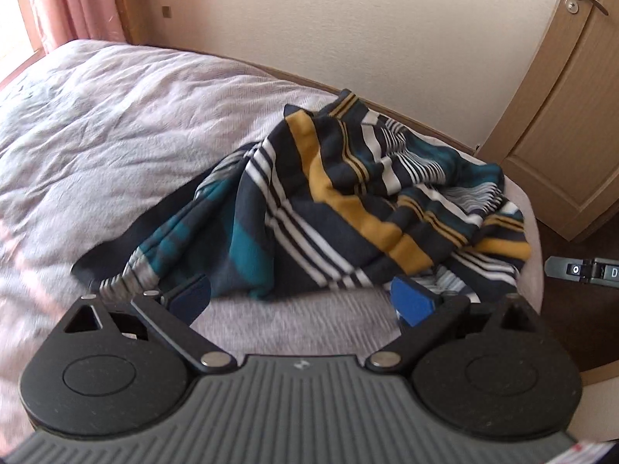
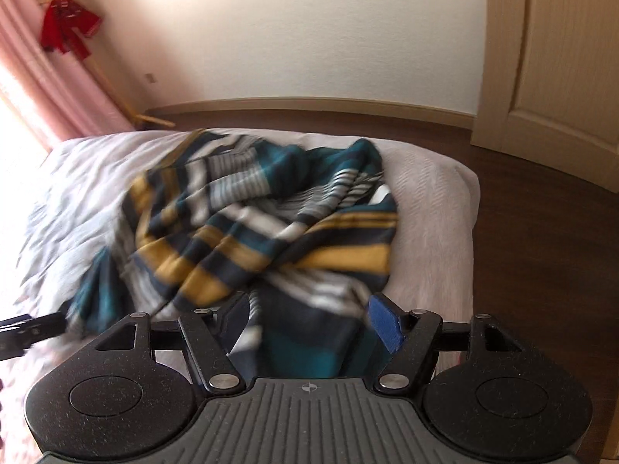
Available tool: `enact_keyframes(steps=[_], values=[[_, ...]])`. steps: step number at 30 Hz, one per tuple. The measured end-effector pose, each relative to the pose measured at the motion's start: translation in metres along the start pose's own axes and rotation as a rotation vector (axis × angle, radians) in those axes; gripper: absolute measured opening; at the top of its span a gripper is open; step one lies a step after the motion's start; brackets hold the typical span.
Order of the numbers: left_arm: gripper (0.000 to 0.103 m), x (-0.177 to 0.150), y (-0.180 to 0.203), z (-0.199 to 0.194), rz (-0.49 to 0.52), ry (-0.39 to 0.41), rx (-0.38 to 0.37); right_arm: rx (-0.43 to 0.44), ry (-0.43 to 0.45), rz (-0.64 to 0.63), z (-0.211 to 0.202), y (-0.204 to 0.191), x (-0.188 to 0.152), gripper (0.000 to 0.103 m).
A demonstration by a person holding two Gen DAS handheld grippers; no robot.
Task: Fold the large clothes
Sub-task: 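Grasp the sweater with the left gripper while the right gripper grasps another part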
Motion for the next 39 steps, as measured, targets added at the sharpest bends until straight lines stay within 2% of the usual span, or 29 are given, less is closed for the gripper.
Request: enact_keyframes(steps=[8, 13, 15, 16, 17, 19, 20, 21, 23, 27, 30, 32, 34, 39], values=[[0.098, 0.053, -0.022, 0.095, 0.083, -0.008, 0.023, -0.074, -0.048, 0.123, 0.083, 0.035, 0.035, 0.066], [0.098, 0.074, -0.039, 0.137, 0.085, 0.002, 0.054, -0.05, -0.071, 0.16, 0.109, 0.042, 0.035, 0.066], [0.095, 0.079, -0.044, 0.15, 0.047, -0.017, 0.019, -0.044, -0.054, 0.127, 0.112, 0.036, 0.035, 0.058], [0.091, 0.079, -0.044, 0.156, 0.033, -0.033, 0.006, -0.049, -0.05, 0.102, 0.112, 0.032, 0.036, 0.038], [0.08, 0.077, -0.043, 0.16, 0.032, -0.042, 0.005, -0.047, -0.046, 0.081, 0.112, 0.028, 0.036, 0.014], [0.057, 0.072, -0.039, 0.16, 0.078, -0.026, 0.026, -0.036, -0.02, 0.063, 0.107, 0.019, 0.04, 0.013], [0.038, 0.07, -0.039, 0.157, 0.096, -0.021, 0.035, -0.034, -0.003, 0.054, 0.103, 0.013, 0.042, 0.012], [0.023, 0.067, -0.04, 0.151, 0.093, -0.011, 0.043, -0.028, 0.014, 0.046, 0.097, 0.008, 0.044, 0.012], [0.005, 0.065, -0.047, 0.132, 0.044, 0.018, -0.014, 0.004, 0.046, 0.023, 0.081, -0.005, 0.046, 0.011], [0.005, 0.056, -0.058, 0.067, -0.03, 0.109, -0.071, 0.082, 0.124, -0.117, 0.034, -0.048, 0.049, 0.009], [0.005, 0.041, -0.063, 0.01, -0.061, 0.17, -0.068, 0.201, 0.174, -0.214, -0.006, -0.091, 0.047, 0.005], [0.005, 0.028, -0.071, -0.029, -0.122, 0.212, -0.063, 0.287, 0.184, -0.256, -0.032, -0.119, 0.041, 0.004], [0.005, 0.012, -0.085, -0.069, -0.188, 0.257, -0.036, 0.38, 0.209, -0.303, -0.059, -0.148, 0.032, 0.004], [0.002, -0.036, -0.125, -0.183, -0.325, 0.398, 0.101, 0.634, 0.245, -0.431, -0.133, -0.22, 0.004, 0.004]])
Point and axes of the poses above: each gripper's, at about its wrist camera, not at the fingertips, and z roughly the way its jaws point, y to its right, x to its top, the point moved 6 cm from there along z, roughly the way its jaws point, and after that the axes turned 5 degrees about -y, right-handed, at the moved point
